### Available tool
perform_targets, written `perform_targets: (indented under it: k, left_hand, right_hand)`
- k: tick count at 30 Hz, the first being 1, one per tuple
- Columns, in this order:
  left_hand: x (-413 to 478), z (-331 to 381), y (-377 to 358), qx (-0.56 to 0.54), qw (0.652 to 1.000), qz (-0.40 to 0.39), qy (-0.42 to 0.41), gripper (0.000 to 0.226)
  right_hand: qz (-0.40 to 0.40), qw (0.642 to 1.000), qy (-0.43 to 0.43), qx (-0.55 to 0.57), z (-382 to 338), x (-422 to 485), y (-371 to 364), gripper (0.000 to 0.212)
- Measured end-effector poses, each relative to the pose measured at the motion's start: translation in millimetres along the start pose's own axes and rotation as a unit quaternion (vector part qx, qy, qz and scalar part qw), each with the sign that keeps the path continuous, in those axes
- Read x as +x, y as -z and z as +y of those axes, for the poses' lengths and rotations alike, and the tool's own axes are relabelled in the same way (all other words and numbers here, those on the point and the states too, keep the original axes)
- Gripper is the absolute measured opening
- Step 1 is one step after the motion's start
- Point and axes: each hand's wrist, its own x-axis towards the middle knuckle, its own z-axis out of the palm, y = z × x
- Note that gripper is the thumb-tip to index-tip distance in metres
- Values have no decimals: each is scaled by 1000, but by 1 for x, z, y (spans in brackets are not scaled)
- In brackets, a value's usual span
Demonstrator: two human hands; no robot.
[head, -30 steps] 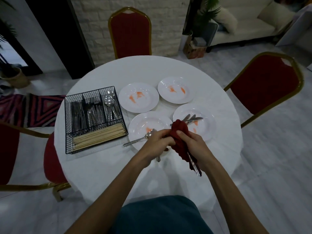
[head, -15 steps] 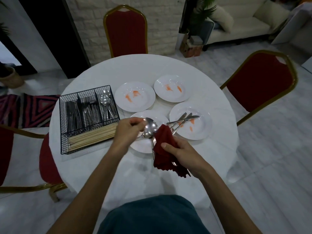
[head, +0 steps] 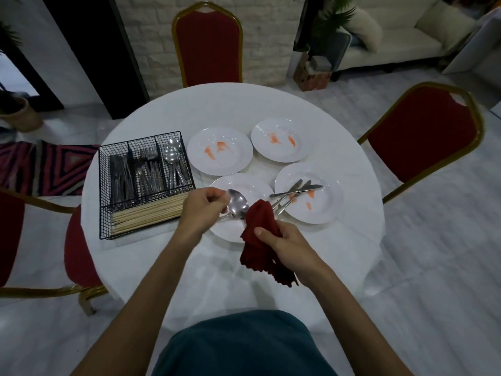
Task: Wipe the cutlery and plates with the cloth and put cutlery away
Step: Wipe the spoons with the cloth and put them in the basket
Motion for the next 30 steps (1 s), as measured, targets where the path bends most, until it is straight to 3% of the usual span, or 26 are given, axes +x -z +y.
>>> perform_targets:
  k: [4,10,15,18,23,30]
  left_hand:
    - [-6,-12,-3,14,999,34,5,12]
    - [-20,-22,-19,52,995,-84,4,15]
    - [8,-18,13,-10,999,22,26,3]
    - [3,-27,-3,-79,991,79,69,8]
    - [-30,-36,-40,-138,979,-29,150,17]
    - [-7,-45,-28,-142,974,-39,174,21]
  right_hand:
    - [-10,999,-14,-29,-4,2,-1,21]
    - [8,999,-35,-33,-1,14,-4,21]
    - [-20,999,-10,-30,5,11,-9,23]
    - [-5,999,-27,-31,7,11,-11,21]
    - [15,1000,-16,-3,1,26,-17,18]
    - [-3,999,-48,-1,10,42,-26,16]
